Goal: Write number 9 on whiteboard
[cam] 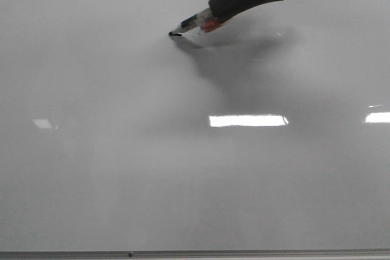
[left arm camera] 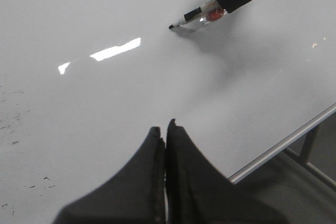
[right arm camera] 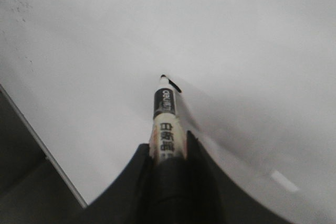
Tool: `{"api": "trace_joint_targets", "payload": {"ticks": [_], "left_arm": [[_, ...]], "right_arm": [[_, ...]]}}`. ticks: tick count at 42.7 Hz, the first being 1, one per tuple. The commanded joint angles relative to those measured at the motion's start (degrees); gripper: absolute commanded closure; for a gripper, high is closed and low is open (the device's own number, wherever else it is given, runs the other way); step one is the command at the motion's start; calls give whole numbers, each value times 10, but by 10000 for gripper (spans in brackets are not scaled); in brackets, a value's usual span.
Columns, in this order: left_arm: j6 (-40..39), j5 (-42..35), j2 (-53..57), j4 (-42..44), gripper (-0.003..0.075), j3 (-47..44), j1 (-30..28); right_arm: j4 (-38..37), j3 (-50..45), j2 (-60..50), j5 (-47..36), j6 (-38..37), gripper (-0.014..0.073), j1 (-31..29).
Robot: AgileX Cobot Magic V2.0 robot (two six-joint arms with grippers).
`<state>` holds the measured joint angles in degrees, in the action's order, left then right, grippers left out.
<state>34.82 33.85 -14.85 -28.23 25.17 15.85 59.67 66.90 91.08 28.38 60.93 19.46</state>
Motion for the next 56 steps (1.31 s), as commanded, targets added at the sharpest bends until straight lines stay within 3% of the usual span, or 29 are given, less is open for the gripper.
{"api": "trace_joint_targets", "payload": {"ticks": [1,9,27,40,49,56], "left_arm": [[-5,-41,-5,-18,739,14,0],[-5,-41,-5,-18,739,14,0],[-5,-42,-5,-18,739,13,0],[-5,-42,-5,-18,739,12,0],[-5,-41,-5,-18,739,12,0],[-5,-41,-5,-18,739,12,0]], "right_arm": [[16,39,12,-19,4,664,12],[-5,26,31,19,4,654,17],[-9,-15,-60,-18,4,654,-39],[-16,-36,-38,30,4,654,-38],[-28,-114,9,-15,4,654,-18],[-28,-118,6,-16,4,654,-13]]}}
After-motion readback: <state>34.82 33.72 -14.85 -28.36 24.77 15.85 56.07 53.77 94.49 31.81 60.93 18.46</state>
